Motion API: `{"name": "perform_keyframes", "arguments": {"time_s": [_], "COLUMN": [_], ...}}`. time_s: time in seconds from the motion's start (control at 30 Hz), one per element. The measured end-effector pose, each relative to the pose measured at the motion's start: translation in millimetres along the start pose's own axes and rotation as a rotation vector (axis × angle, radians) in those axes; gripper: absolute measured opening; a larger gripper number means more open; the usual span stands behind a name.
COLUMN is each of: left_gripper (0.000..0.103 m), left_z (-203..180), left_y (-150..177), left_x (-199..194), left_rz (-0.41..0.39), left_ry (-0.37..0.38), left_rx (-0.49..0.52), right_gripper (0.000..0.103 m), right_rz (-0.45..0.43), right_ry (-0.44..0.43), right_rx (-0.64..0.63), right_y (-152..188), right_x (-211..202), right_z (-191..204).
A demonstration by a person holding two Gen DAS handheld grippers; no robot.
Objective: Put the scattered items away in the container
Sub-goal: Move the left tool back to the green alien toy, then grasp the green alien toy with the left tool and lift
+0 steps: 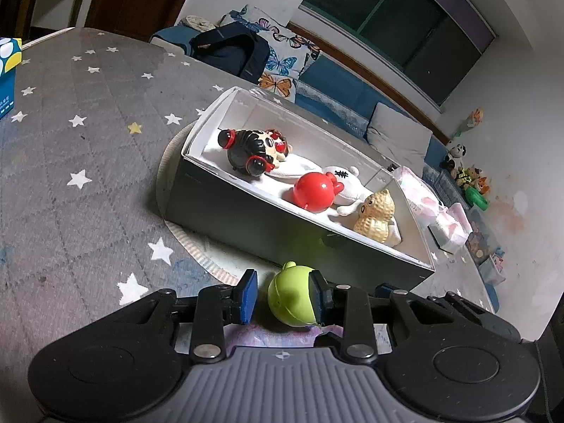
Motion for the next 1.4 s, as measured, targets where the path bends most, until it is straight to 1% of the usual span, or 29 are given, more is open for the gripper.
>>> {"name": "perform_keyframes", "arguments": {"time_s": [0.33,0.53,0.63,0.83,0.9,1.1,1.23,1.4], "left_gripper": [0.034,0.034,0.034,0.034,0.034,0.034,0.034,0.034], "left_z": [-4.9,-5.9,-6.0,-4.0,-2.8,-0.3,-0.5,-1.6], "left_y": [3.8,3.2,3.2,1.5,0.6,-2.4,-3.6,-5.5], "left_x": [5.8,8.6,10.7,12.5,12.9,14.6,18.3,22.8], "left_rz": [0.029,0.04,0.046,0.049,0.048,0.052,0.068,0.076], "left_ry": [0.017,0.018,0.019,0.022,0.024,0.038,0.055,0.06], "left_rx": [0.03,0.038,0.041,0.04,0.038,0.03,0.029,0.029], "right_gripper": [0.082,0.081,0.077,0.074,0.071,0.07,0.071,0.071], "right_rz": [0.016,0.019,0.024,0.035,0.037,0.041,0.044,0.049], "right_ry": [0.002,-0.001,-0.005,-0.014,-0.015,-0.016,-0.015,-0.019], "right_rx": [0.048,0.065,0.073,0.082,0.086,0.098,0.111,0.138], "right_y": [8.8,8.3,8.0,8.8,9.1,9.5,9.5,10.9], "right_x": [14.6,21.1,25.1,31.2,32.6,35.9,39.1,43.8], "right_z": [3.5,2.6,1.5,1.4,1.3,-0.8,-3.7,-10.1]}}
Point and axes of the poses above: each gripper's, at about its wrist camera, not at the fingertips, and x roughly the way its jaws point, z to its left, y to its underside, the point moved 1 cm from there along x, roughly the way its jaws point, and after that the axes turned 11 degrees about -x, right-handed, at the moved point
